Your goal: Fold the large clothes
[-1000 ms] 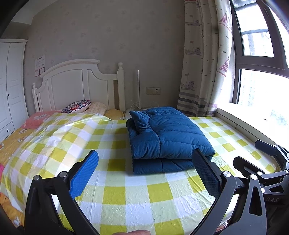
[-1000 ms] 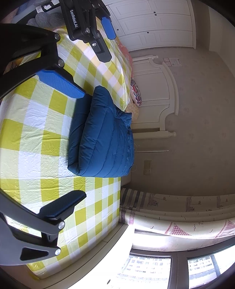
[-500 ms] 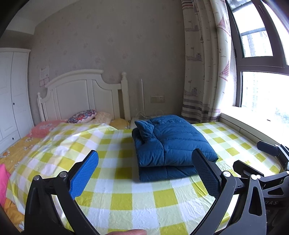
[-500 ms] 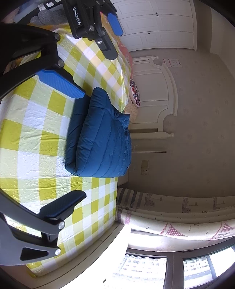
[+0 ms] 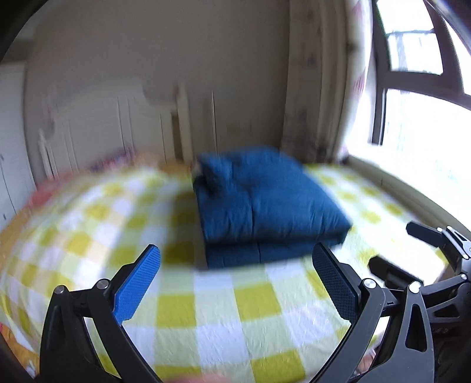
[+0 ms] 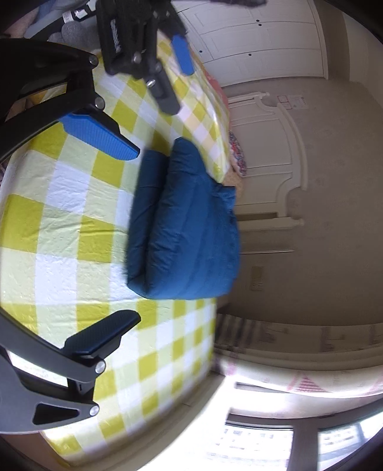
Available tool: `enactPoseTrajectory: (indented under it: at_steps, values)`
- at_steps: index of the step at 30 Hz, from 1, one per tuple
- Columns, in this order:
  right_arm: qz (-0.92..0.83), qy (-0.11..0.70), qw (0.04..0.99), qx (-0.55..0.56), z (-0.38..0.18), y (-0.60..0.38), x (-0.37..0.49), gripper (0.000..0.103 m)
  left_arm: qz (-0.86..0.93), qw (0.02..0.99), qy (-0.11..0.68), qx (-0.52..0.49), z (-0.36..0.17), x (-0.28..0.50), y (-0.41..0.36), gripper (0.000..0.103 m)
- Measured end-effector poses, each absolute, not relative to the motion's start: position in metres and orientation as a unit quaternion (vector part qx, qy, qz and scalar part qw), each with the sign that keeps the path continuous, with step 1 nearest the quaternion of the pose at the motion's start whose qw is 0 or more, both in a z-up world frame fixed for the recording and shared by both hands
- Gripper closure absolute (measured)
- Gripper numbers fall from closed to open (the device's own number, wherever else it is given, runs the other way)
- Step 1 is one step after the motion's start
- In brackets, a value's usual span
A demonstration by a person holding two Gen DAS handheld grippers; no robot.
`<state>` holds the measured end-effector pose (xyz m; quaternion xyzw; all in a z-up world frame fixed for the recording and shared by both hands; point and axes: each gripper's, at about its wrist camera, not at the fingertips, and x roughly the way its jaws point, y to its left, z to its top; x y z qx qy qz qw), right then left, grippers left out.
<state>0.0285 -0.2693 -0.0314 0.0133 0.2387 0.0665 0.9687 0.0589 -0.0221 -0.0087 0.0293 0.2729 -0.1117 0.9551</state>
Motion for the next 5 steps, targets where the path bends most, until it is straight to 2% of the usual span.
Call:
enactPoseTrajectory:
  at_steps: [5]
  values:
    - [0.078, 0.291, 0.953, 0.038, -0.047, -0.303, 0.067, 0.003, -0.074, 0.936, 0.345, 0.019, -0.035, 0.120, 0.019, 0.004]
